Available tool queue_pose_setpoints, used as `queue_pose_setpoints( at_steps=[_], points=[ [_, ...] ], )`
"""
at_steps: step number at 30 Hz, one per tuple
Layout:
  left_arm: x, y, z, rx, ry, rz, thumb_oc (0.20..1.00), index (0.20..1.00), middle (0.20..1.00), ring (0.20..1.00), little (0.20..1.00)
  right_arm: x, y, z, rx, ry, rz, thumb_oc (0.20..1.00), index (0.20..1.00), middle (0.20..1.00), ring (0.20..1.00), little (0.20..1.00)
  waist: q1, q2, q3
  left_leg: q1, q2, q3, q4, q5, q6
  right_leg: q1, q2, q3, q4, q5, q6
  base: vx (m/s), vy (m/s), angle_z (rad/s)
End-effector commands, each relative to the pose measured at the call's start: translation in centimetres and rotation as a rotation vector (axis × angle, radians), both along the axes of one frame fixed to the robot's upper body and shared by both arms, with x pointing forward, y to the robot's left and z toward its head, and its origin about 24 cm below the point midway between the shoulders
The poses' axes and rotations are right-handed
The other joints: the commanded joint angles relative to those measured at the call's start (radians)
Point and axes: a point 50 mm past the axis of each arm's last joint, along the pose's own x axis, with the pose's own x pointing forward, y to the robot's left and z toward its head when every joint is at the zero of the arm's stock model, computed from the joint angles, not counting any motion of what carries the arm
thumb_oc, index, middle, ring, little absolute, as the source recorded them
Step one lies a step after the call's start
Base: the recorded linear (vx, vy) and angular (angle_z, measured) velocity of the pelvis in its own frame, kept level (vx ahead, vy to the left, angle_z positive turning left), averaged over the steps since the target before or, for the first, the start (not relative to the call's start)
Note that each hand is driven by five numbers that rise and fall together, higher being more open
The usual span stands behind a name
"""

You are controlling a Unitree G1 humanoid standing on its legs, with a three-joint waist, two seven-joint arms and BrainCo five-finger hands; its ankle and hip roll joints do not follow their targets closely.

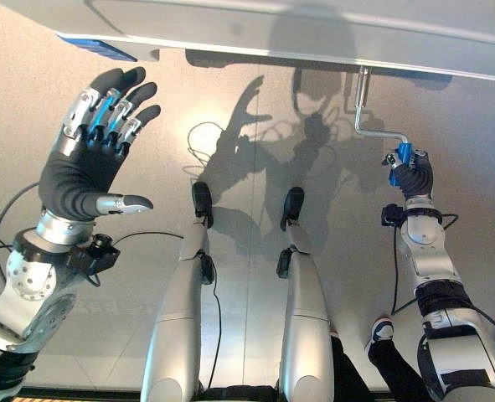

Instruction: Raise the hospital bed

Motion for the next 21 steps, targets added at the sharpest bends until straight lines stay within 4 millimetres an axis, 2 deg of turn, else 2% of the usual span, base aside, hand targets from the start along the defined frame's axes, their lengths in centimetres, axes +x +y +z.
queue_pose_setpoints(
  at_steps=[1,5,9,10,12,13,14,15,16,17,18,19,20,21],
  points=[
    [-1.3,-0.8,1.1,-0.055,-0.079,-0.067,1.0,1.0,1.0,1.0,1.0,-5.4,-10.5,2.7,0.011,0.098,-0.449,0.2,0.2,0.2,0.2,0.2,0.002,0.055,-0.018,0.026,0.024,-0.001,0.028,-0.069,-0.043,0.008,0.036,-0.015,-0.016,0.013,0.06,0.01,0.006,0.04],
    [-1.0,-1.4,1.3,-0.05,-0.086,-0.092,1.0,1.0,1.0,1.0,1.0,-3.6,-9.2,3.0,-0.103,0.25,-0.399,0.2,0.2,0.2,0.2,0.2,0.029,0.083,-0.018,-0.004,0.019,-0.008,0.05,-0.076,-0.035,-0.021,0.033,-0.017,0.005,0.009,0.058,0.0,0.003,-0.01],
    [-0.8,-1.8,1.5,-0.064,-0.09,-0.106,1.0,1.0,1.0,1.0,1.0,-2.2,-7.7,2.2,-0.139,0.345,-0.343,0.2,0.2,0.2,0.2,0.2,0.05,0.107,-0.018,-0.035,0.015,-0.015,0.075,-0.084,-0.028,-0.046,0.029,-0.02,0.027,0.001,0.057,0.0,0.0,0.0],
    [-0.7,-2.1,1.6,-0.08,-0.09,-0.117,1.0,1.0,1.0,1.0,1.0,-1.0,-6.1,1.8,-0.188,0.387,-0.296,0.2,0.2,0.2,0.2,0.2,0.066,0.122,-0.018,-0.057,0.015,-0.021,0.093,-0.088,-0.023,-0.066,0.027,-0.022,0.046,-0.005,0.055,0.0,0.0,0.0],
    [-0.6,-2.3,1.9,-0.094,-0.098,-0.125,1.0,1.0,1.0,1.0,1.0,0.5,-3.7,0.9,-0.228,0.431,-0.21,0.2,0.2,0.2,0.2,0.2,0.081,0.131,-0.018,-0.076,0.015,-0.026,0.111,-0.094,-0.018,-0.083,0.026,-0.024,0.067,-0.015,0.053,0.03,-0.001,0.01],
    [-0.5,-2.4,1.6,-0.11,-0.08,-0.127,1.0,1.0,1.0,1.0,1.0,0.9,-2.8,0.2,-0.223,0.45,-0.183,0.2,0.2,0.2,0.2,0.2,0.085,0.134,-0.018,-0.058,0.012,-0.037,0.129,-0.128,-0.021,-0.066,0.025,-0.015,0.09,-0.047,0.062,0.01,-0.007,0.04],
    [-0.4,-2.5,1.9,-0.119,-0.095,-0.125,1.0,1.0,1.0,1.0,1.0,1.7,-1.6,0.3,-0.23,0.448,-0.148,0.2,0.2,0.2,0.2,0.2,0.087,0.137,-0.018,-0.098,0.01,-0.029,0.136,-0.104,-0.013,-0.098,0.022,-0.027,0.087,-0.022,0.052,0.06,-0.004,0.08],
    [-0.3,-2.6,1.7,-0.132,-0.079,-0.125,1.0,1.0,1.0,1.0,1.0,2.3,-0.2,-0.2,-0.247,0.466,-0.108,0.2,0.2,0.2,0.2,0.2,0.092,0.141,-0.018,-0.083,0.006,-0.041,0.151,-0.136,-0.016,-0.085,0.022,-0.018,0.11,-0.054,0.06,-0.05,0.007,0.09],
    [-0.2,-2.7,1.9,-0.146,-0.087,-0.122,1.0,1.0,1.0,1.0,1.0,3.2,1.3,0.0,-0.257,0.458,-0.072,0.2,0.2,0.2,0.2,0.2,0.095,0.143,-0.018,-0.12,0.005,-0.034,0.154,-0.109,-0.009,-0.115,0.019,-0.032,0.104,-0.028,0.051,0.01,0.02,0.1],
    [-0.1,-2.7,1.9,-0.159,-0.082,-0.115,1.0,1.0,1.0,1.0,1.0,3.6,2.2,-0.1,-0.255,0.454,-0.051,0.2,0.2,0.2,0.2,0.2,0.098,0.146,-0.018,-0.128,0.003,-0.035,0.158,-0.111,-0.006,-0.121,0.017,-0.033,0.106,-0.029,0.051,0.02,0.027,0.06],
    [0.1,-2.8,1.7,-0.17,-0.064,-0.114,1.0,1.0,1.0,1.0,1.0,4.1,3.5,-0.5,-0.267,0.464,-0.008,0.2,0.2,0.2,0.2,0.2,0.105,0.151,-0.018,-0.111,0.001,-0.046,0.165,-0.141,-0.011,-0.106,0.016,-0.023,0.122,-0.057,0.061,0.0,0.0,0.0],
    [0.1,-2.8,1.9,-0.182,-0.073,-0.108,1.0,1.0,1.0,1.0,1.0,4.9,5.5,0.1,-0.28,0.44,0.045,0.2,0.2,0.2,0.2,0.2,0.106,0.153,-0.018,-0.15,0.001,-0.038,0.167,-0.112,-0.003,-0.14,0.013,-0.035,0.117,-0.03,0.052,0.0,0.0,0.0],
    [0.2,-2.8,1.9,-0.192,-0.071,-0.103,1.0,1.0,1.0,1.0,1.0,5.2,6.2,0.1,-0.274,0.428,0.057,0.2,0.2,0.2,0.2,0.2,0.109,0.154,-0.018,-0.152,-0.001,-0.039,0.166,-0.113,-0.001,-0.143,0.011,-0.035,0.117,-0.031,0.052,0.02,0.033,-0.03],
    [0.3,-2.9,1.5,-0.202,-0.05,-0.101,1.0,1.0,1.0,1.0,1.0,5.4,7.4,-0.6,-0.291,0.448,0.092,0.2,0.2,0.2,0.2,0.2,0.114,0.157,-0.018,-0.128,-0.003,-0.048,0.172,-0.143,-0.007,-0.123,0.01,-0.025,0.132,-0.06,0.062,0.01,0.037,-0.04]
  ],
)
